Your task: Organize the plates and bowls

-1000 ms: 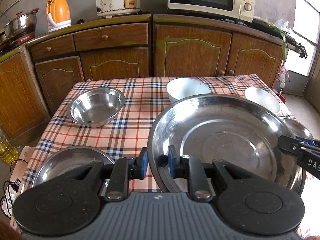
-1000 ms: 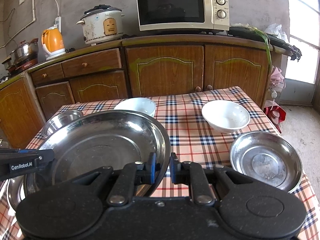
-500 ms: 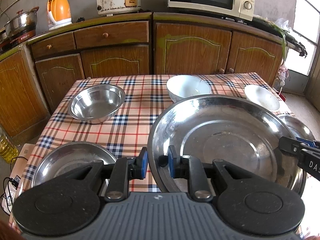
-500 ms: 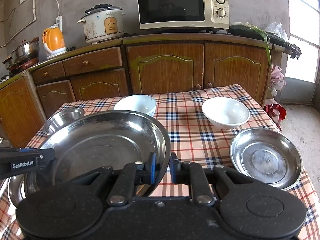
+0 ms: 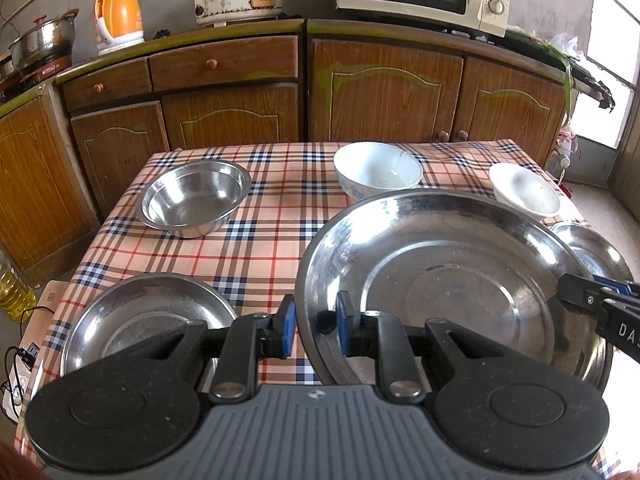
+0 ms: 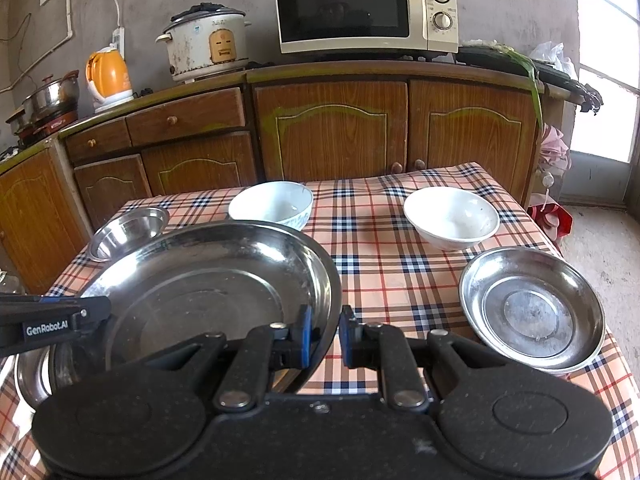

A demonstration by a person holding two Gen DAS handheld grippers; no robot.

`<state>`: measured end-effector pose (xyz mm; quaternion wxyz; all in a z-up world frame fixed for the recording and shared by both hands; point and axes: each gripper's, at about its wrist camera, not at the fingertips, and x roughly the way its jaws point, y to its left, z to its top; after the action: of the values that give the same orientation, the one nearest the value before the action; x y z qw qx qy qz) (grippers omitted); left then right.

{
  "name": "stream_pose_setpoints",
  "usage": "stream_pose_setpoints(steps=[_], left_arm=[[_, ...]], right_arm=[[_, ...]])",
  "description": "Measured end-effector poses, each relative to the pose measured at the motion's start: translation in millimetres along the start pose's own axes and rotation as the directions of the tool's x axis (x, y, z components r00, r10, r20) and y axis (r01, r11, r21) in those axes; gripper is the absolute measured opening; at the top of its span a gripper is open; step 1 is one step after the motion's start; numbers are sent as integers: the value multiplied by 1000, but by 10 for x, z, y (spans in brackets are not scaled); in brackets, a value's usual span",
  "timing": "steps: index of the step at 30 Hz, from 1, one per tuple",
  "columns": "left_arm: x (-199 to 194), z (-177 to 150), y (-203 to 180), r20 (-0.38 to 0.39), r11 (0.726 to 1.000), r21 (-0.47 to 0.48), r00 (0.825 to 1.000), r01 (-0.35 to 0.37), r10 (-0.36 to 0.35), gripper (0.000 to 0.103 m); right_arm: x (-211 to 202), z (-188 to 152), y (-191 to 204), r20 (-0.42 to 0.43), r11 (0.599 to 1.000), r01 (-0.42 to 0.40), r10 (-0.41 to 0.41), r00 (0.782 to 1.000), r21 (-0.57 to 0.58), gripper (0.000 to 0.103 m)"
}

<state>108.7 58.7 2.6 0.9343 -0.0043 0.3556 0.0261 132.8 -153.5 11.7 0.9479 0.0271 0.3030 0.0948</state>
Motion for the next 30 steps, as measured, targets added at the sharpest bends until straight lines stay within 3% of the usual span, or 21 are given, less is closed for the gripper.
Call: stream_pose_setpoints(steps=[30], left_arm=[[23, -105, 24, -25, 1000, -11, 1000, -10, 9, 21]], right_arm=[[23, -105, 33, -24, 1000, -7, 7, 1000, -6, 20]])
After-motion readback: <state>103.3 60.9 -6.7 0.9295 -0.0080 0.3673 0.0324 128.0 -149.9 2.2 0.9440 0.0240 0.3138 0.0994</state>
